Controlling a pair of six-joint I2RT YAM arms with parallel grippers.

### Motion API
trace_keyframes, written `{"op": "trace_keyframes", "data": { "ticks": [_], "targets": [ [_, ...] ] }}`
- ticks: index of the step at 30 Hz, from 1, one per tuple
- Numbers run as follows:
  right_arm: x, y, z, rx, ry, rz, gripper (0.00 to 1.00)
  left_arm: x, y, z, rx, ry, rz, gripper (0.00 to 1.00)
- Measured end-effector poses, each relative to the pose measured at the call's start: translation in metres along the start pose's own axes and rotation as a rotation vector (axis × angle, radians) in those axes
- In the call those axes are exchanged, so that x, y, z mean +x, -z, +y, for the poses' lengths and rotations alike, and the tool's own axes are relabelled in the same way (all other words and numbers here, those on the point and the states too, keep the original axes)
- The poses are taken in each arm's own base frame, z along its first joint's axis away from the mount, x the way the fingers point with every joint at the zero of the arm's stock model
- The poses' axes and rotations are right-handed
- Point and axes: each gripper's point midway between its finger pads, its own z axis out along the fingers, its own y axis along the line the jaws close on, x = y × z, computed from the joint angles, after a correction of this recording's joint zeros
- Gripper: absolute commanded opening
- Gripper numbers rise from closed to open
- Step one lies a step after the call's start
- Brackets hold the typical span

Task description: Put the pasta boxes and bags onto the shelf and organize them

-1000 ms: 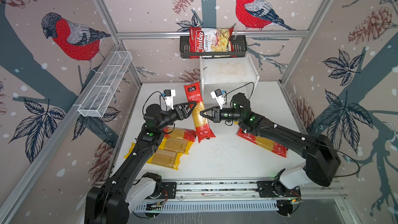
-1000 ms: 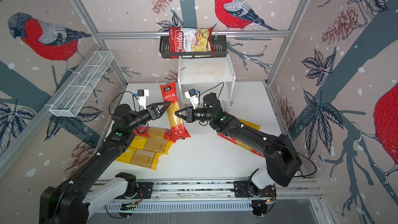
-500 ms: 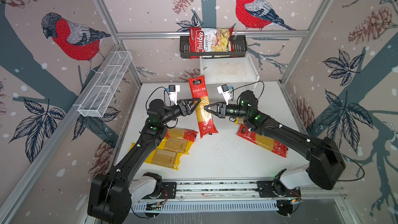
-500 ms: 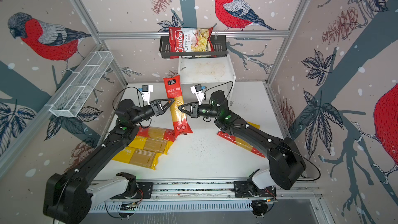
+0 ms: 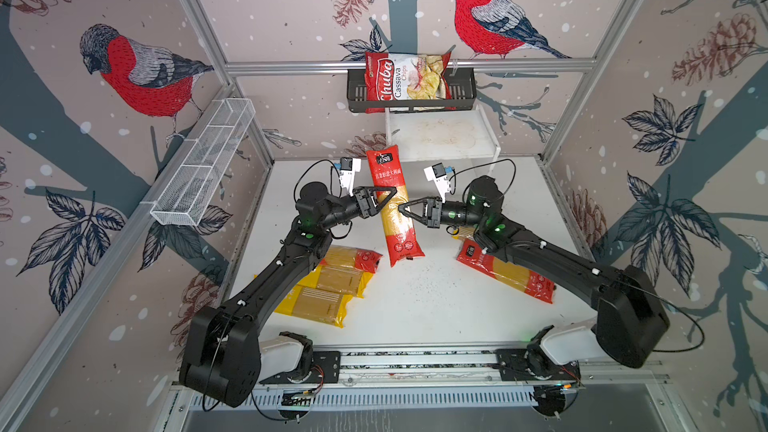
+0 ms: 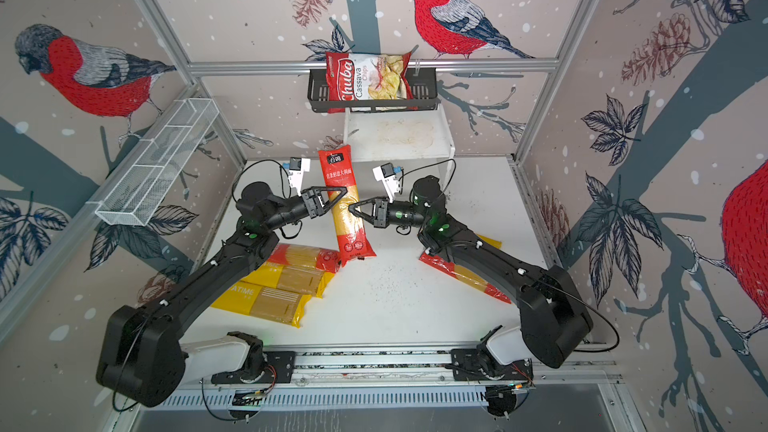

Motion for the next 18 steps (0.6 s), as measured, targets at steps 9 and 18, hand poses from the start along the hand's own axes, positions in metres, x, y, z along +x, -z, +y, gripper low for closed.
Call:
{"op": "trace_keyframes", "data": {
  "ticks": [9,18],
  "targets": [
    [-0.003,0.002,0.001,-0.014,-0.012,-0.031,0.10,-0.005,-0.009,-0.009,0.021,0.009,0.003,0.34],
    [-0.011,0.008,-0.008,0.041,-0.016,-0.089,0.21,-0.015,-0.016,-0.010,0.033,0.013,0.002,0.13]
  ]
}}
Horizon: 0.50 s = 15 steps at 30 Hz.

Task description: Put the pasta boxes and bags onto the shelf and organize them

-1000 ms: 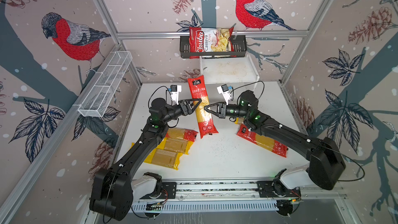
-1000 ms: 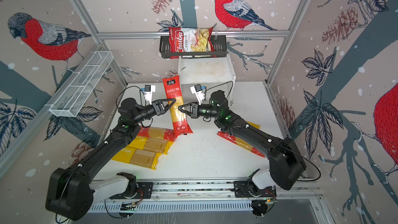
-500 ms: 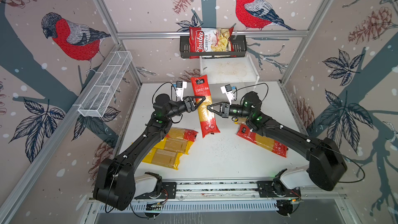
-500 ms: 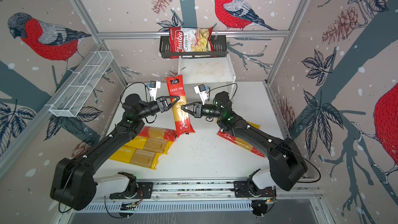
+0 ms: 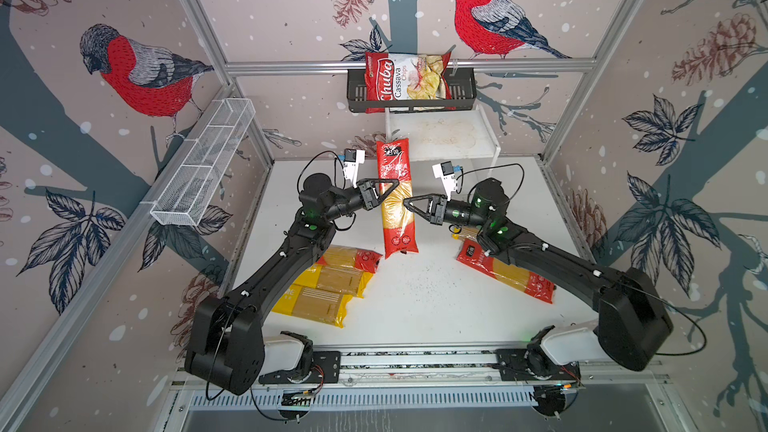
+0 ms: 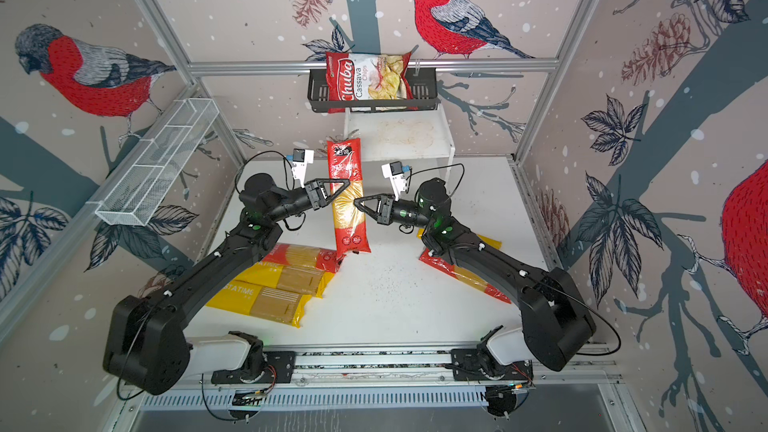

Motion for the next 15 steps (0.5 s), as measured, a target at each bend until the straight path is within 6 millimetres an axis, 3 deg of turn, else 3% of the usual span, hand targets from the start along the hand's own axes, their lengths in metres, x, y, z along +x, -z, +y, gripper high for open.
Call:
{"op": "trace_keyframes", "data": {
  "ticks": [4,9,11,15],
  "targets": [
    [-0.003,0.006,-0.001,0.006,0.003,-0.019,0.48,-0.006,-0.005,-0.001,0.002,0.025,-0.001,0.07],
    [0.000,0.027,-0.020,0.060,-0.039,-0.042,0.72,-0.030,-0.017,-0.002,-0.008,0.079,-0.032,0.04],
    [0.002,0.033,-0.029,0.101,-0.062,-0.056,0.77,-0.043,-0.023,-0.004,-0.008,0.099,-0.056,0.04],
    [0.015,0.034,-0.026,0.100,-0.101,-0.042,0.78,-0.062,-0.035,0.001,-0.013,0.159,-0.082,0.04]
  ]
}}
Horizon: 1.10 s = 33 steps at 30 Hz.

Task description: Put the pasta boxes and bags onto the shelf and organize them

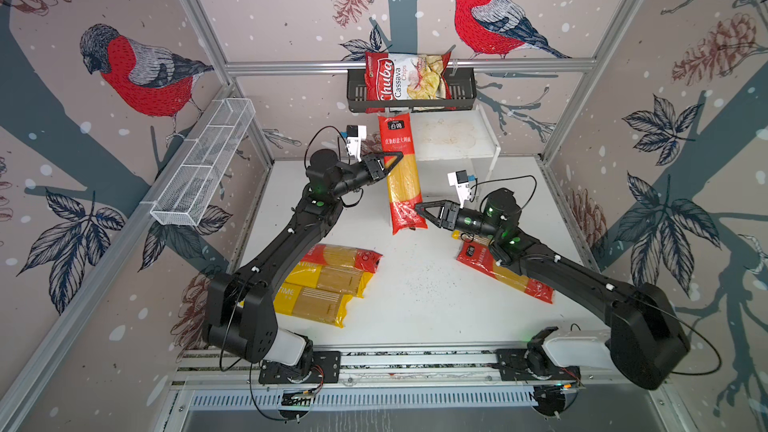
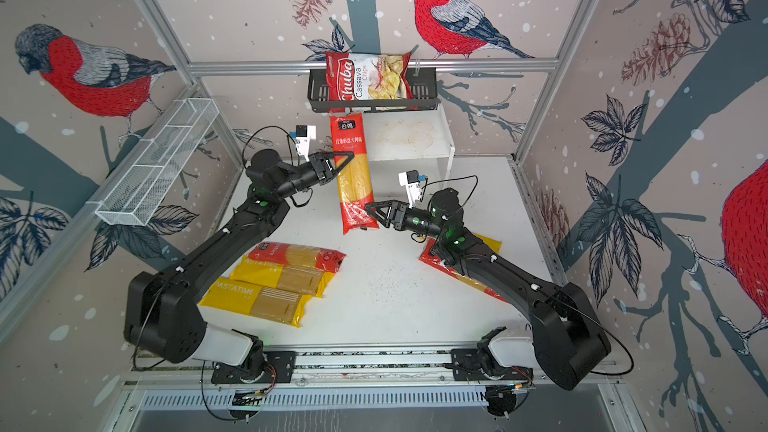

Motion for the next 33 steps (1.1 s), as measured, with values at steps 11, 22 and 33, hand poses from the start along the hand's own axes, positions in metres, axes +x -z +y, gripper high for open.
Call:
{"op": "trace_keyframes", "data": {
  "ticks": [11,22,33],
  "targets": [
    [-0.005,-0.008,0.026,-0.067,-0.023,-0.030,0.49,-0.014,-0.021,0.013,-0.049,0.096,-0.017,0.09],
    [-0.029,-0.009,0.028,-0.083,-0.112,-0.101,0.16,-0.024,-0.031,0.012,-0.101,0.086,-0.028,0.54],
    [-0.071,-0.003,0.031,-0.037,-0.256,-0.213,0.10,-0.023,0.002,-0.001,-0.192,-0.029,-0.061,0.67]
  ]
}}
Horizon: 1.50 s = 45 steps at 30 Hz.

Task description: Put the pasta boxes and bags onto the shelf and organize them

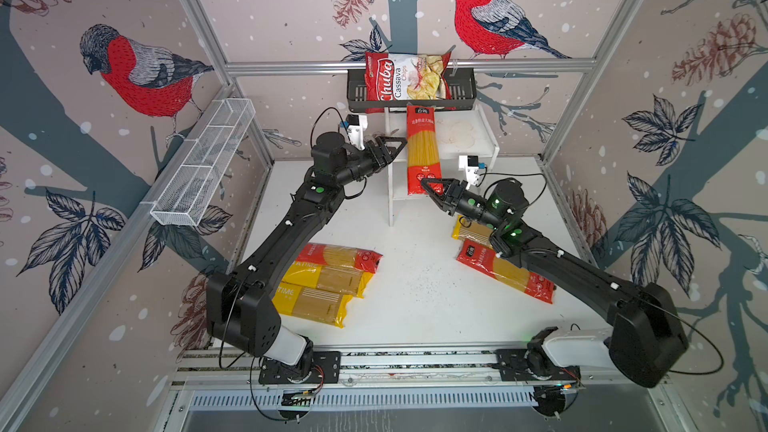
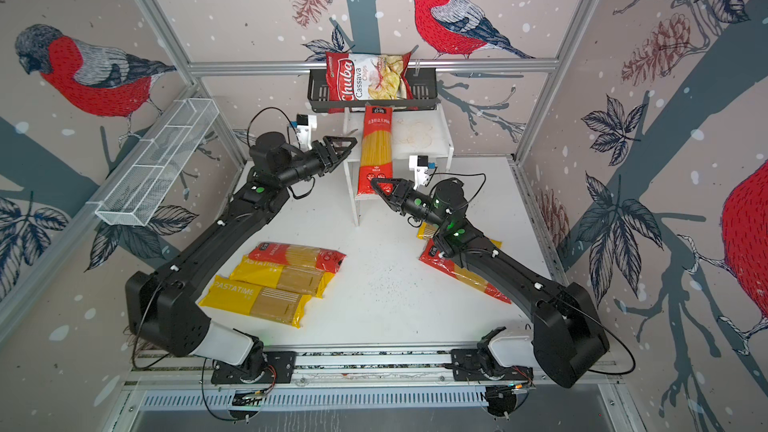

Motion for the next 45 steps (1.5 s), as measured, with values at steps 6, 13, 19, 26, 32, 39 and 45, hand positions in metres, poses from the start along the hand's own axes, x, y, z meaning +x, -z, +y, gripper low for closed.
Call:
{"op": "trace_keyframes", "data": {
  "ticks": [6,13,19,26,32,39,45],
  "targets": [
    [-0.006,-0.012,0.000,0.031,-0.059,-0.004,0.08,-0.009,0.032,0.005,-0.119,-0.106,-0.075,0.67],
    [-0.002,-0.030,-0.001,0.040,-0.080,0.028,0.07,0.002,0.053,0.038,-0.239,-0.144,-0.088,0.68],
    [0.001,-0.041,-0.006,0.040,-0.085,0.058,0.07,0.012,0.055,0.051,-0.261,-0.140,-0.067,0.68],
    [-0.004,-0.044,-0.009,0.060,-0.056,0.066,0.12,0.021,0.056,0.058,-0.265,-0.131,-0.049,0.68],
    [-0.007,-0.047,-0.014,0.068,-0.032,0.068,0.22,0.024,0.058,0.058,-0.257,-0.133,-0.047,0.68],
    [-0.005,-0.046,-0.015,0.061,-0.016,0.067,0.42,0.032,0.059,0.066,-0.267,-0.124,-0.034,0.68],
    [-0.007,-0.042,-0.008,0.048,0.006,0.062,0.43,0.033,0.060,0.067,-0.270,-0.121,-0.031,0.68]
  ]
}}
